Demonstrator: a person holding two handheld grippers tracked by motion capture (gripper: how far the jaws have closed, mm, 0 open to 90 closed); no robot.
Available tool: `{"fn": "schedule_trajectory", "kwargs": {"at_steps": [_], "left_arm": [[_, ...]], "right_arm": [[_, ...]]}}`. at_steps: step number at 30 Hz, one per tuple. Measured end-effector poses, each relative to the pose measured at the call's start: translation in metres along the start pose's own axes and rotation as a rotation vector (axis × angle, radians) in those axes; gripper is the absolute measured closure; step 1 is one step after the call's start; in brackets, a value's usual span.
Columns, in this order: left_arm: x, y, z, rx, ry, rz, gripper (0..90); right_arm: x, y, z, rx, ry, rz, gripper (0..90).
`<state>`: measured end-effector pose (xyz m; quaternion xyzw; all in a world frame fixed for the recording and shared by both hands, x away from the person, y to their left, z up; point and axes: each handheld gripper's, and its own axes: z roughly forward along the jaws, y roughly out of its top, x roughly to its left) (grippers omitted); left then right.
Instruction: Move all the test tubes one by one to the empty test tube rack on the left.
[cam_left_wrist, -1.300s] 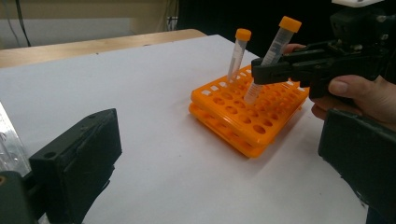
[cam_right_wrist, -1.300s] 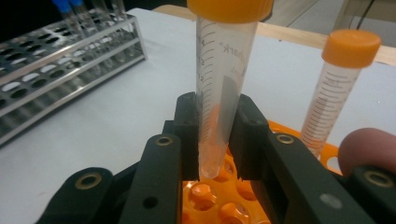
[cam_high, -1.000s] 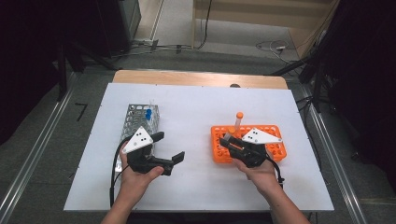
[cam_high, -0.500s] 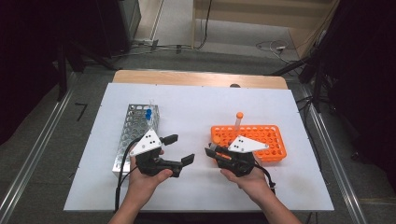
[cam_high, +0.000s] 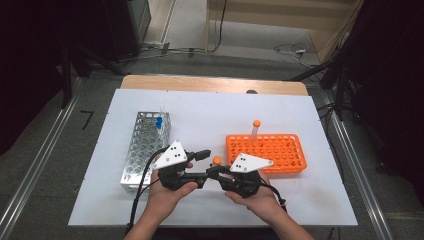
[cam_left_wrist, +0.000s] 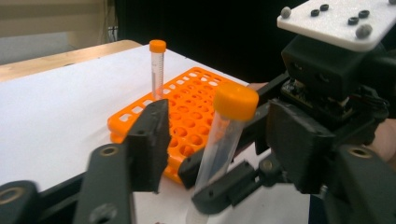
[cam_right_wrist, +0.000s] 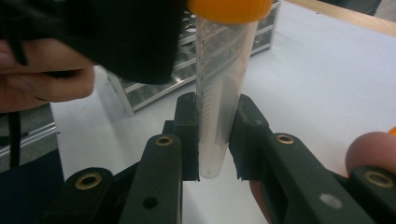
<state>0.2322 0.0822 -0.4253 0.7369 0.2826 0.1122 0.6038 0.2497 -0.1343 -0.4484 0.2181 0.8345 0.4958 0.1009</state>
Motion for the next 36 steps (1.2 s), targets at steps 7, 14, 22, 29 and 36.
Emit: {"fn": "schedule_trajectory", "kwargs": {"at_steps": [7, 14, 22, 29, 36], "left_arm": [[0.000, -0.002, 0.005, 0.034, -0.030, 0.013, 57.8], [-0.003, -0.002, 0.006, 0.048, -0.049, 0.040, 68.9], [-0.004, -0.002, 0.006, 0.046, -0.032, 0.062, 70.0], [-0.002, 0.000, 0.003, 0.036, -0.023, 0.061, 70.1], [0.003, 0.002, -0.002, 0.023, -0.003, 0.054, 70.1]], "right_arm": [[0.008, 0.001, 0.004, 0.012, 0.040, -0.018, 72.3], [0.008, 0.000, 0.005, 0.029, 0.057, -0.016, 72.2], [0.007, 0.000, 0.003, 0.025, 0.057, -0.020, 71.6], [0.005, 0.000, 0.001, 0.020, 0.092, -0.015, 62.0], [0.000, 0.000, -0.005, 0.004, 0.103, -0.013, 31.7]]}}
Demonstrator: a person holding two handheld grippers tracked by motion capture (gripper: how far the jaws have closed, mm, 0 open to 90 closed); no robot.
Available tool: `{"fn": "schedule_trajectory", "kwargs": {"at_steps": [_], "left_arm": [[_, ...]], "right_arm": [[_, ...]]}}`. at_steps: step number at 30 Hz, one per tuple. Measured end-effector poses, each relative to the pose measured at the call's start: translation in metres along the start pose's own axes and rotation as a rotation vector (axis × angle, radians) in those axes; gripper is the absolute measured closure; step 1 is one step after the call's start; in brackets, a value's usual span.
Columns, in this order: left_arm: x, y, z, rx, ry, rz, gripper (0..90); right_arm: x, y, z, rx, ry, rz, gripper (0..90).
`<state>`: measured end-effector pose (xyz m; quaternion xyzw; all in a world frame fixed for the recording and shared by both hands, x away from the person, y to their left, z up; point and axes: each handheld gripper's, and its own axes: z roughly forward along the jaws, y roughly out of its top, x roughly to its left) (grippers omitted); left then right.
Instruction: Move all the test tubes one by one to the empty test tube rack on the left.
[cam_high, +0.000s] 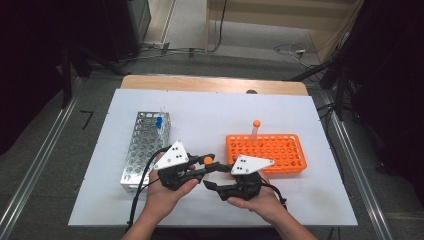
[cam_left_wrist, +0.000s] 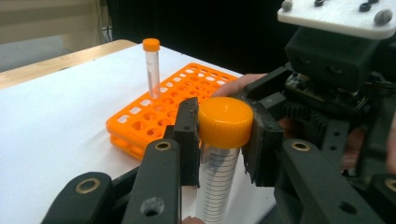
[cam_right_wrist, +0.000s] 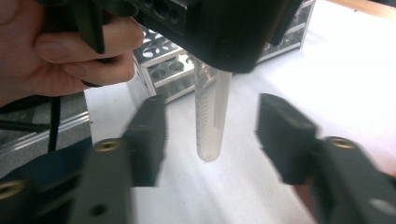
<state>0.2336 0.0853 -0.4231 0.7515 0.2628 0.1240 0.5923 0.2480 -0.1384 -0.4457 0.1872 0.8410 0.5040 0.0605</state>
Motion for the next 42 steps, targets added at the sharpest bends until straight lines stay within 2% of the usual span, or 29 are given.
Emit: {"fn": "schedule_trajectory", "kwargs": {"at_steps": [3, 5, 8, 17, 25, 35, 42], "left_arm": [[0.003, 0.001, -0.003, -0.006, 0.013, -0.005, 70.1], [0.005, 0.001, -0.004, -0.007, 0.023, -0.005, 70.1], [0.007, 0.002, -0.007, -0.010, 0.035, -0.013, 70.1], [0.017, 0.004, -0.017, -0.024, 0.076, -0.021, 70.2], [0.029, 0.007, -0.029, -0.052, 0.120, -0.030, 70.2], [0.047, 0.008, -0.048, -0.080, 0.211, -0.047, 70.1], [0.062, 0.009, -0.062, -0.101, 0.293, -0.058, 70.2]], "right_arm": [[0.000, 0.001, -0.004, -0.007, -0.004, -0.012, 13.6], [0.000, 0.002, -0.005, -0.008, 0.003, -0.014, 6.3], [-0.002, 0.002, -0.007, -0.014, 0.001, -0.002, 2.7], [-0.012, -0.004, -0.018, -0.030, -0.061, 0.014, 2.6], [-0.024, -0.014, -0.037, -0.035, -0.108, 0.039, 2.6], [-0.041, -0.032, -0.065, -0.043, -0.184, 0.071, 2.6], [-0.051, -0.045, -0.085, -0.050, -0.230, 0.101, 2.6]]}}
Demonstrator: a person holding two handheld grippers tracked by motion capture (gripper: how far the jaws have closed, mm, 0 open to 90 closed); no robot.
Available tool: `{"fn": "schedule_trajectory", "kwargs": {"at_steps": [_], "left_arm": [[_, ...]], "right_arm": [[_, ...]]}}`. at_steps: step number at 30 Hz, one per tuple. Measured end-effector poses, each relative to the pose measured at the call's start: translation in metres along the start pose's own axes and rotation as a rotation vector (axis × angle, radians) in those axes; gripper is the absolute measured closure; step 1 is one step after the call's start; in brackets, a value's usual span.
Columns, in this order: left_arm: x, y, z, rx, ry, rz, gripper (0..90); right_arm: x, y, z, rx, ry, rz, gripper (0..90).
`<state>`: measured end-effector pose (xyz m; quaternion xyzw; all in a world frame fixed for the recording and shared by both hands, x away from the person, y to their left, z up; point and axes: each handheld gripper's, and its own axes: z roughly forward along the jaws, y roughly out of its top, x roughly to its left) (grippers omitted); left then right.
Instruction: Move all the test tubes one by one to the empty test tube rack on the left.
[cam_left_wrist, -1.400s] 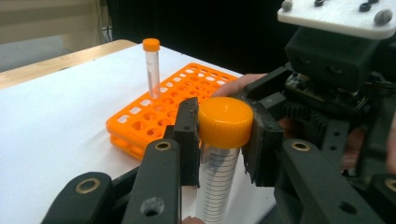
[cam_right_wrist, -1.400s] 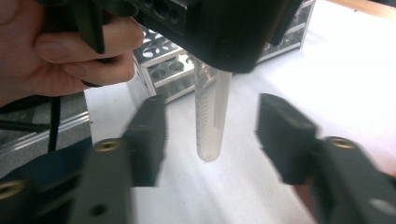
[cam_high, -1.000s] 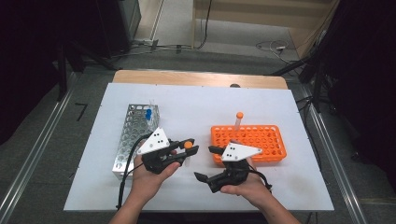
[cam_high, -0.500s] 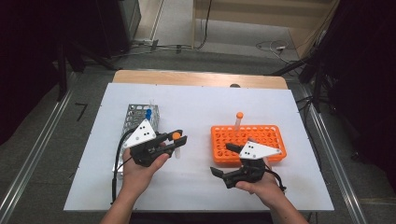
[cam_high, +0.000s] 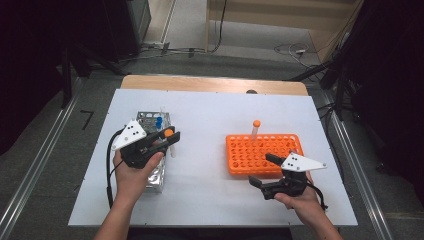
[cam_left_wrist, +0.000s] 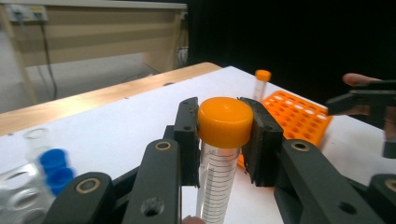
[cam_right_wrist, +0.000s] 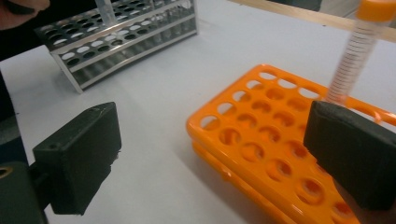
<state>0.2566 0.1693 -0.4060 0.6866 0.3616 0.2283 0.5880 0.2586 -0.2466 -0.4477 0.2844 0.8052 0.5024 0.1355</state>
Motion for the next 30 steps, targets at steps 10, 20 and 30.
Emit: {"fn": "schedule_trajectory", "kwargs": {"at_steps": [10, 20, 30], "left_arm": [[0.025, 0.000, -0.008, -0.035, 0.128, -0.022, 70.2], [0.042, -0.009, -0.001, -0.081, 0.204, -0.058, 70.2], [0.040, -0.017, 0.011, -0.052, 0.231, -0.058, 70.1]], "right_arm": [[-0.018, -0.015, -0.019, 0.008, -0.051, 0.030, 2.7], [-0.027, -0.019, -0.019, 0.012, -0.068, 0.051, 2.7], [-0.027, -0.020, -0.018, 0.017, -0.067, 0.047, 2.7]]}}
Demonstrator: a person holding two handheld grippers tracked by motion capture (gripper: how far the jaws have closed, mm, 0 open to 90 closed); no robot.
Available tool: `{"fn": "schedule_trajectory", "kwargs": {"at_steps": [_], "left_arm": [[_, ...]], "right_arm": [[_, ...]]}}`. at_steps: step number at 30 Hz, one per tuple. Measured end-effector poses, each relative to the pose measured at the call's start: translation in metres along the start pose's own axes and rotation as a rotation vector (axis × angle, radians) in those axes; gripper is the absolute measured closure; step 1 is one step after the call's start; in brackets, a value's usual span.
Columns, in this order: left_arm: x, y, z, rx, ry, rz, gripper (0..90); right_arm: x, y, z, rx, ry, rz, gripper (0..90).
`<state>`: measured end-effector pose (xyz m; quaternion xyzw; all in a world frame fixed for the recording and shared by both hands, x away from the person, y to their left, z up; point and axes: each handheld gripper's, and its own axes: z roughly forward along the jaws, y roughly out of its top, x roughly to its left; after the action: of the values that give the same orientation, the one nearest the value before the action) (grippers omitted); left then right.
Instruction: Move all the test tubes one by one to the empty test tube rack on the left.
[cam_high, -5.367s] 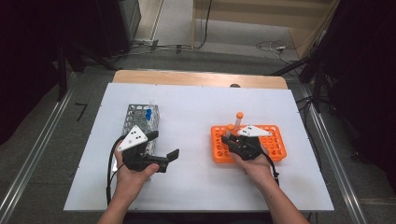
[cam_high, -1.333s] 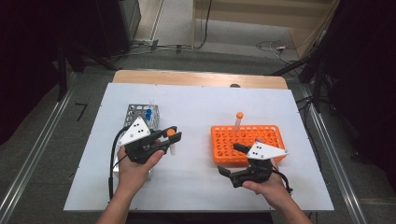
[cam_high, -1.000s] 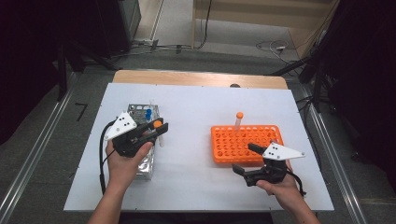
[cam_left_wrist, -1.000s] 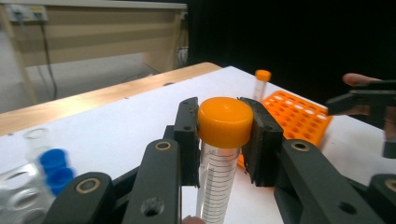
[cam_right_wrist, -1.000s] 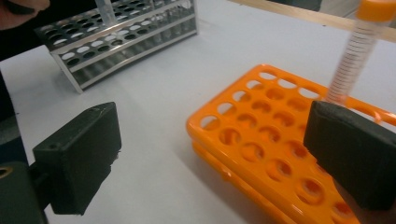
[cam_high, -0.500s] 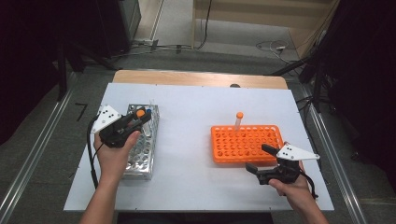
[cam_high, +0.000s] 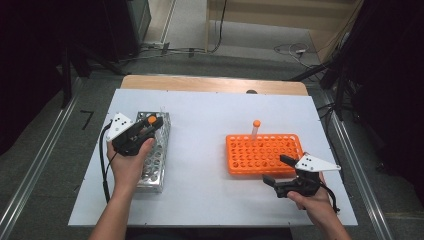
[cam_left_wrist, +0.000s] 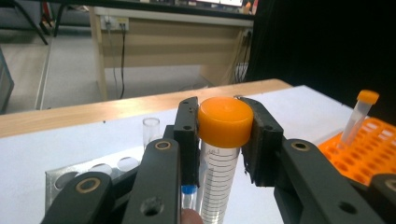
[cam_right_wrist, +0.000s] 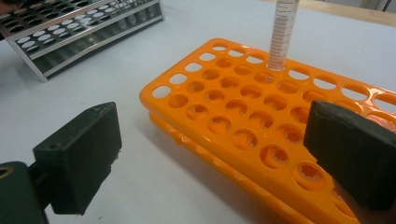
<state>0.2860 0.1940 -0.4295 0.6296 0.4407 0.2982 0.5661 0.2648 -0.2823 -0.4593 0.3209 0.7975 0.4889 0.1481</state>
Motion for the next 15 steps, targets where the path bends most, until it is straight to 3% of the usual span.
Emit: {"fn": "schedule_trajectory", "kwargs": {"at_steps": [15], "left_arm": [[-0.0096, -0.0046, 0.0021, 0.155, 0.071, 0.045, 69.7]], "right_arm": [[-0.0017, -0.0009, 0.0000, 0.000, -0.003, -0.002, 2.7]]}}
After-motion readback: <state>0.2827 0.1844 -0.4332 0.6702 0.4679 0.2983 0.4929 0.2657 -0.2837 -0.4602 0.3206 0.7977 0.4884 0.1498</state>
